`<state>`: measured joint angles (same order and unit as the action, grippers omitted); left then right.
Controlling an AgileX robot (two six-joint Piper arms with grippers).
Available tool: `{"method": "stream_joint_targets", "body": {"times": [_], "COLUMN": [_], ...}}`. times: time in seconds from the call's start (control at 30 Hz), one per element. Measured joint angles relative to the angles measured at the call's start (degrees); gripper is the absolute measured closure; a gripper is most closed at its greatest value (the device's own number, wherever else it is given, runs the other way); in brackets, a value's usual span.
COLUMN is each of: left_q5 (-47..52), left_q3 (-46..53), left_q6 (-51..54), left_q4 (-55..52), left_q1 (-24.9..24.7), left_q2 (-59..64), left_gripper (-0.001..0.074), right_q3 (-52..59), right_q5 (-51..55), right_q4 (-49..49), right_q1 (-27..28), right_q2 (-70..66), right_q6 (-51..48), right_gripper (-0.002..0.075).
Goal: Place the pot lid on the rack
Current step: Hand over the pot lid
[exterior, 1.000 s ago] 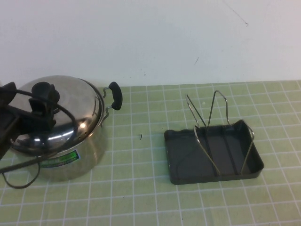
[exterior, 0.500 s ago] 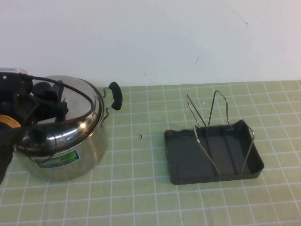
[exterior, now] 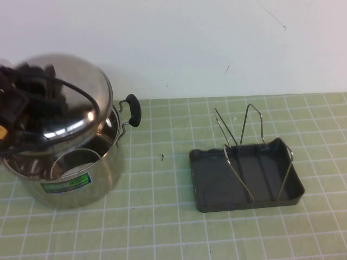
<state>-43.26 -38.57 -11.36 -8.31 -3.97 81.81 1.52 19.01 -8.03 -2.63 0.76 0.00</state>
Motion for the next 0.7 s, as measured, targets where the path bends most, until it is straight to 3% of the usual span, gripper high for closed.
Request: {"method": "stream_joint_targets", "body": {"times": [0.13,0.33,0.57,0.7], "left_q5": [0.5,7.4,2.9,-0.4], "left_q3": [0.0,0.0,0.0,0.0], "left_q6": [-6.7,-32.4,-52.4,-56.7], "left_q4": [-2.7,-20.8,-49.6,-54.7], "left_q1": [0.0,0.0,0.0,0.0], "left_q2": [-9.8,-21.7,-24.4,-23.2], "left_gripper": [0.0422,0.0422,0.0422,0.0423], "right_q3": [0.0,0.0,0.1,0.1], "right_q5": [0.0,-0.9,-9.5,-10.9], "right_q4": [-0.2,-2.2,32.2,35.2], "right_q1": [0.0,0.0,0.0,0.0], "right_q2": [0.0,0.0,0.0,0.0], "right_q6": [0.0,1.9,21.8,19.5], "right_gripper": [0.0727,0.0727,0.0727,0.0727]}}
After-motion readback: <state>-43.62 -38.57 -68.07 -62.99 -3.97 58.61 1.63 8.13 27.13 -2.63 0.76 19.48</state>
